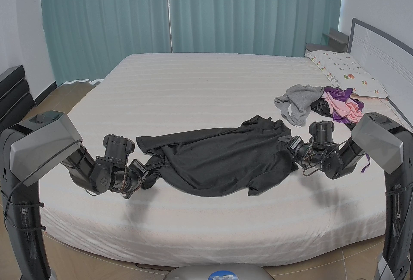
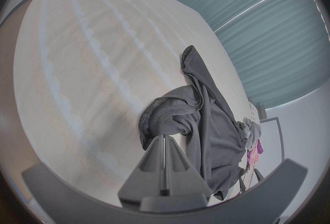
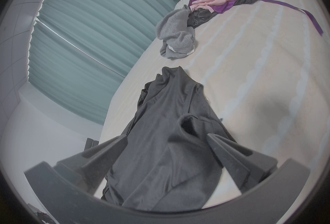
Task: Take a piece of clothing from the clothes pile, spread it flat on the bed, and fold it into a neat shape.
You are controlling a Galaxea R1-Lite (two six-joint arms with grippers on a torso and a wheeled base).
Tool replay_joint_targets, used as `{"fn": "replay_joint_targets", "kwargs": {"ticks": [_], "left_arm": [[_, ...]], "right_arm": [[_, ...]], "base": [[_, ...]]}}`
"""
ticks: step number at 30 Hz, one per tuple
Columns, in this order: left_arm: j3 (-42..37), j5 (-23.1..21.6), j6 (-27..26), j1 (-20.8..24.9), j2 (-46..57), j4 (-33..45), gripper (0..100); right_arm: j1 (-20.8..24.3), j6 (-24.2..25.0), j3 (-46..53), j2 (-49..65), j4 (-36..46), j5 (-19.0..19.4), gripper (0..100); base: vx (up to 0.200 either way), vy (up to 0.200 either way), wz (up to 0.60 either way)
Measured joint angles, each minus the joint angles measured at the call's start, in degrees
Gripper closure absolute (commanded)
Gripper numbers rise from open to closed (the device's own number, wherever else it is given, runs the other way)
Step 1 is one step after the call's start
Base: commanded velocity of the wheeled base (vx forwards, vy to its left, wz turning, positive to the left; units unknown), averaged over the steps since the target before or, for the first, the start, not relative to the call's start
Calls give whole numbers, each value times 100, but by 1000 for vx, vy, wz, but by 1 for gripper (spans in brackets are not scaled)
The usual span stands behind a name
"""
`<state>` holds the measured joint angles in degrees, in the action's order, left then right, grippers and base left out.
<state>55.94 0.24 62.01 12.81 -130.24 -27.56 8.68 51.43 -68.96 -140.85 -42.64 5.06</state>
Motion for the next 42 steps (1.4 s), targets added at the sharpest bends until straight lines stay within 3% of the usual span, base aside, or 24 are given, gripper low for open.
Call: {"fn": "replay_joint_targets", "kwargs": {"ticks": [8, 15, 33, 34, 42], "left_arm": [[4, -2, 23, 2, 0, 0, 100], [4, 0, 28, 2, 0, 0, 100], [4, -2, 28, 0, 0, 0, 100], [4, 0, 28, 0, 0, 0, 100], [4, 0, 28, 0, 0, 0, 100]], "right_arm": [[-6, -9, 1064, 653, 24, 475, 0], [336, 0, 1792, 883, 6, 629, 0], [505, -11, 1462, 511, 193, 649, 0], [496, -11, 1409, 474, 200, 651, 100], [462, -162, 1237, 315, 246, 653, 100]], "base": [[0, 0, 0], [0, 0, 0], [0, 0, 0], [0, 0, 0], [0, 0, 0]]}}
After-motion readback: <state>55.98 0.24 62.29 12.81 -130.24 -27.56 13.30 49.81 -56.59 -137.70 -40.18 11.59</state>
